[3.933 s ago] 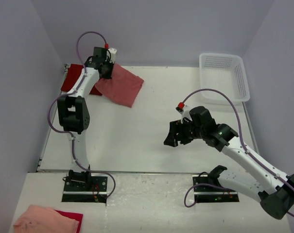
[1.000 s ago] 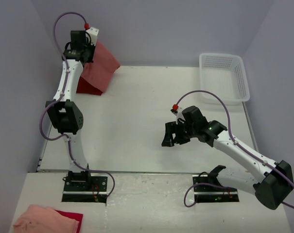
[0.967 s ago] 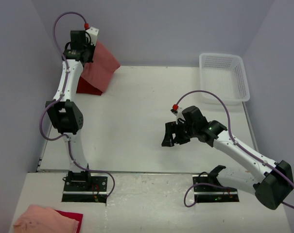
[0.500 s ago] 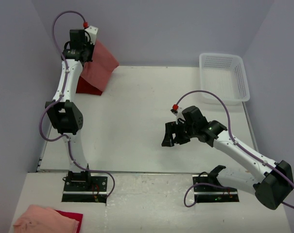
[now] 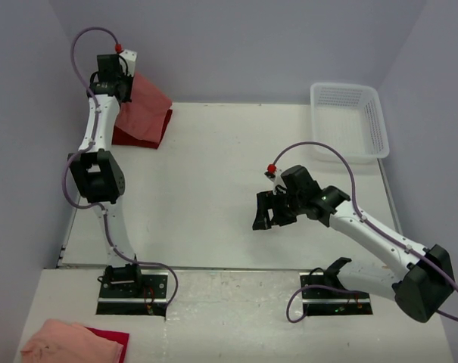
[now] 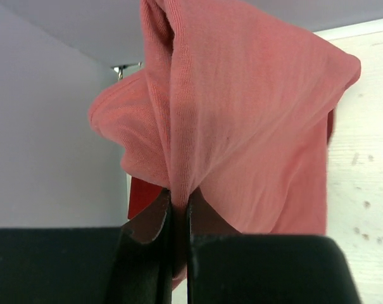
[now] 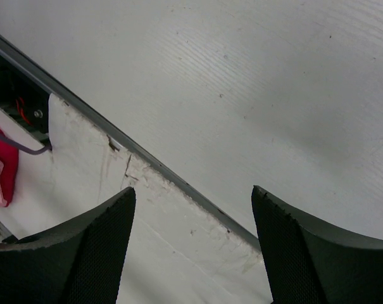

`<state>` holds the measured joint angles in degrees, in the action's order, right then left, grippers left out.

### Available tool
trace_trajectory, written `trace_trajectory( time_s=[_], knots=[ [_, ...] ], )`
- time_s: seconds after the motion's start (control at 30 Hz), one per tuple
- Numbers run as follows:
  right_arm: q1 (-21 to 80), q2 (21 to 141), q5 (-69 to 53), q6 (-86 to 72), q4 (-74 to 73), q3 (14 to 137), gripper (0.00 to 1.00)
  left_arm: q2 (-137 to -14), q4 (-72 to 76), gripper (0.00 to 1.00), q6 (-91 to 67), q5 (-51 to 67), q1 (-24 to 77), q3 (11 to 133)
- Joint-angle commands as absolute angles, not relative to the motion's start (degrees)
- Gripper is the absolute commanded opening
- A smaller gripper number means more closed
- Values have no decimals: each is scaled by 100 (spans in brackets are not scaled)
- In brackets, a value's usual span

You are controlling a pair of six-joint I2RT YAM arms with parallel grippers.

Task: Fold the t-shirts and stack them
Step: Put the neatly folded tshirt into the corner of the board with the left arm

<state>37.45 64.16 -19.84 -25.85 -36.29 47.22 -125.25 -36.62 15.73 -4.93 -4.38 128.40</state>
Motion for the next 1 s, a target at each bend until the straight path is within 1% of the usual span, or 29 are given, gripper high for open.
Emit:
trace_trajectory(
  time_s=[0.0,0.13,0.17,0.2,0.23,0.27,0.3,0.33,0.37,0.4,0.43,0.5,0.6,0.7,0.8,0.97],
  knots=[
    [3744,6434,-1811,-2514,-3823,5088,75,-12972,-3094,0,1801,-493,-729,12955],
    [3718,6530,-1697,-2382,-4113,5466,75,-13622,-2911,0,1916,-272,-1010,13140],
    [3700,6591,-1731,-2347,-4165,5623,75,-13858,-2666,5,1899,-464,-1054,13114],
    [3674,6714,-1740,-2312,-4192,5651,75,-13973,-2576,22,1838,-562,-1098,13183],
    [3648,6784,-1740,-2242,-4149,5643,75,-14079,-2462,63,1741,-650,-1212,13210],
    [3639,6890,-1784,-2215,-4157,5643,75,-14124,-2200,69,1618,-598,-1282,13184],
    [3639,7082,-1819,-2197,-4105,5616,75,-14072,-1997,70,1461,-502,-1388,12879],
    [3630,7197,-1898,-2180,-4096,5590,75,-13958,-1647,85,1415,-571,-1406,12589],
    [3630,7294,-1985,-2188,-4087,5572,75,-13705,-1000,90,1398,-928,-1406,12264],
    [3621,7382,-2091,-2241,-3887,5503,75,-13606,-871,92,1345,-1001,-1406,11974],
    [3630,7435,-2179,-2259,-3833,5441,75,-13484,-722,100,1293,-1019,-1398,11832],
    [3639,7541,-2337,-2276,-3710,5441,75,-13009,-116,100,1231,-1125,-1336,11228],
    [3639,7611,-2495,-2294,-3578,5344,75,-12534,420,100,1283,-1336,-1240,10855],
    [3639,7550,-2558,-2268,-3490,5274,75,-12393,378,100,1309,-1546,-1169,10986],
    [3630,7497,-2584,-2250,-3498,5256,75,-12331,343,100,1327,-1512,-1073,11092],
    [3630,7261,-2251,-2267,-3612,5186,75,-12094,405,100,1485,-1512,-730,11056]
  ],
)
